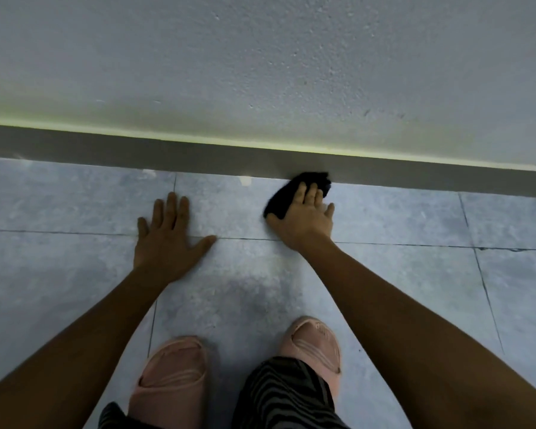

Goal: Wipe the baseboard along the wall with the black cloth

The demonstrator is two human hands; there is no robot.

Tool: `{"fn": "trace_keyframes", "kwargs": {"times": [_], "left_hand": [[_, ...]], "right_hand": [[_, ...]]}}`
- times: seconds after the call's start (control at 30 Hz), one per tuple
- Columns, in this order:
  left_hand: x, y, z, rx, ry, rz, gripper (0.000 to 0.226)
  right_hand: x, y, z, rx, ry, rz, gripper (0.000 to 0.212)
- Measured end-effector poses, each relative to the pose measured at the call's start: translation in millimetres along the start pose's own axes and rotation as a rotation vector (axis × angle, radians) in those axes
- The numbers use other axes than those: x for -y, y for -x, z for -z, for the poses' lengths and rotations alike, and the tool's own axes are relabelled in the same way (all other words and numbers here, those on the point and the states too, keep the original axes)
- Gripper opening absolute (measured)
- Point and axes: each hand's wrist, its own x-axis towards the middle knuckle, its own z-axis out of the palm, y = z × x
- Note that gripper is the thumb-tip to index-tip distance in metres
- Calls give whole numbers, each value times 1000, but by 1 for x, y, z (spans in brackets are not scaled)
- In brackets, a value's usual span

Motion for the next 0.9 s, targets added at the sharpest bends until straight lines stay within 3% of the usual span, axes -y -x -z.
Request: {"fn": "trace_keyframes", "kwargs": {"times": [0.17, 0.3, 0.47, 0.63, 0.77, 0.9], "left_hand": [[30, -3, 12, 9, 60, 57, 101], [53, 1, 22, 136, -8, 12, 102], [53, 1, 22, 142, -28, 7, 102], [53, 0, 22, 145, -26, 4, 102], [56, 1, 20, 134, -27, -8, 103], [56, 2, 16, 102, -10, -5, 102]], "right_hand": [[-56, -9, 11, -40, -36, -187, 93], [-70, -8, 15, -86, -61, -227, 85], [-1, 4, -4, -78, -31, -49, 91], [59, 11, -20, -32, 137, 290, 75], [24, 4, -7, -77, 301, 371, 68], [-26, 0, 11, -119, 446, 344, 77]]}}
